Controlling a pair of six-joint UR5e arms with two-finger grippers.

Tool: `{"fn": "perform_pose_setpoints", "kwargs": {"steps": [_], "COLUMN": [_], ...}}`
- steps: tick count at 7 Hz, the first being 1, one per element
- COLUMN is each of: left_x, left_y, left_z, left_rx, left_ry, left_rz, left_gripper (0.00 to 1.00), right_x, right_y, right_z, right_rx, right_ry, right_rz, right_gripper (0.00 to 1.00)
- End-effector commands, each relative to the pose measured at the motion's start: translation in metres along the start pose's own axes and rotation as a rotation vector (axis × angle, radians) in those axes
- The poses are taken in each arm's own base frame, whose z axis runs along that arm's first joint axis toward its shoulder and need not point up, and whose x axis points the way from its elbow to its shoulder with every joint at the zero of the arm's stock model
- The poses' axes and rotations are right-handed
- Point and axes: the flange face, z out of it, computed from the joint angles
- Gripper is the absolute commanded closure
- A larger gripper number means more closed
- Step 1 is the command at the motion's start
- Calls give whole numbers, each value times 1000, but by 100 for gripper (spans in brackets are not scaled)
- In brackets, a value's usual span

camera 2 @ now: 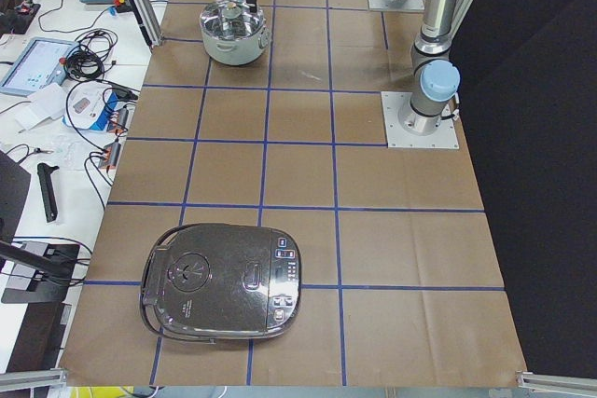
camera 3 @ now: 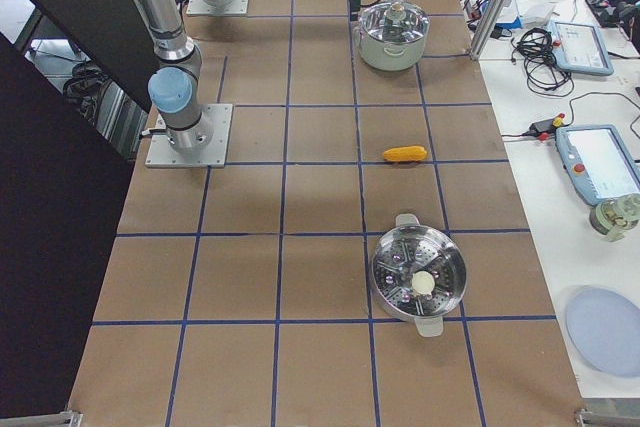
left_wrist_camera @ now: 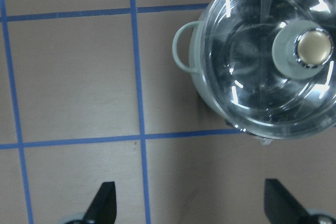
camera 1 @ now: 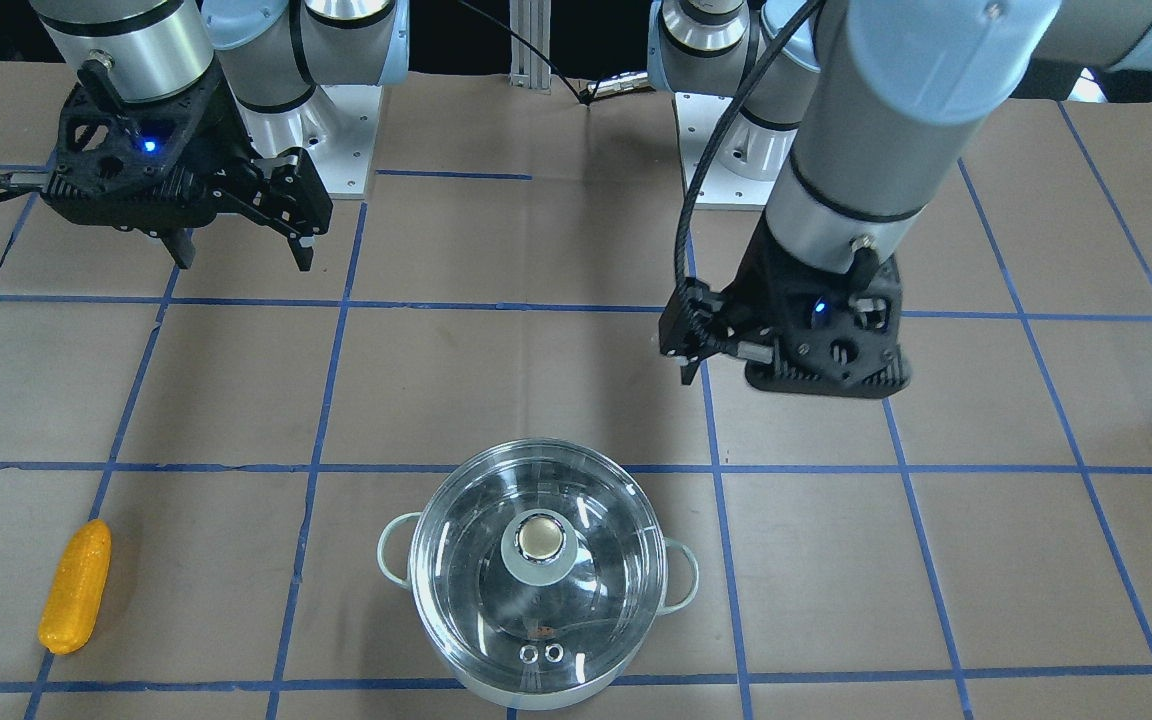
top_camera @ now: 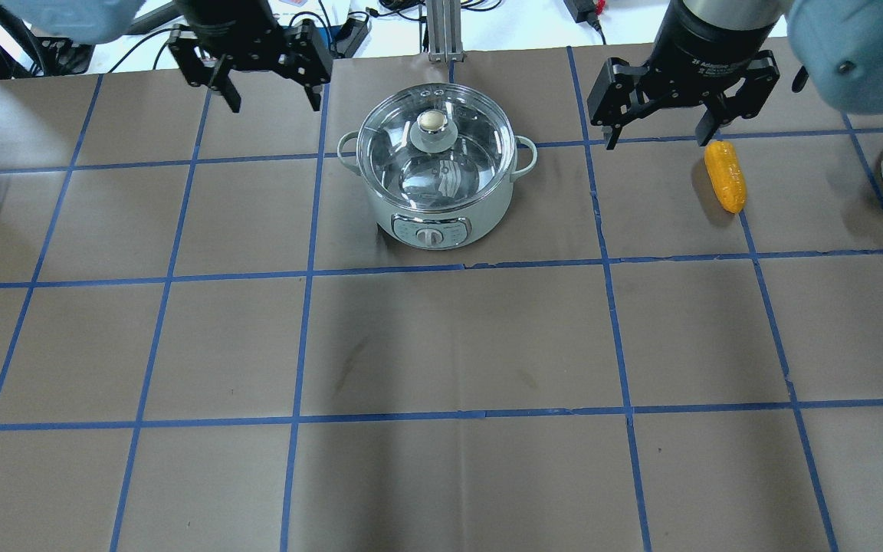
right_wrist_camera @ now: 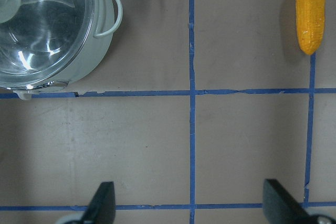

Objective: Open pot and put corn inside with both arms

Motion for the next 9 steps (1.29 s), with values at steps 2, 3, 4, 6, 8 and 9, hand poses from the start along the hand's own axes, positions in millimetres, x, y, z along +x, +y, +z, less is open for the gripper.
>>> {"fn": "perform_pose_setpoints", "kwargs": {"steps": [2, 3, 4, 6, 8, 9], "left_x": [117, 127, 127, 126, 126, 127], "left_y": [-59, -66, -68, -71, -76, -77], "left_z": [78, 93, 102, 107, 123, 127], "left_rx": [27, 21, 10, 11, 4, 1], "left_ry": [76, 74, 67, 59, 56, 55], "left_rz": [-59, -58, -58, -46, -48, -51], "left_gripper": [0, 0, 0, 2, 2, 2], "right_x": [0, 0, -1, 0, 0, 0], "right_y": [0, 0, 0, 0, 0, 0], "right_z": [0, -1, -1, -1, -2, -2], "right_rx": [1, 2, 2, 2, 4, 4], "right_ry": [0, -2, -3, -3, -3, -3], "right_rz": [1, 1, -1, 1, 1, 1], "right_gripper": [0, 0, 0, 0, 0, 0]}}
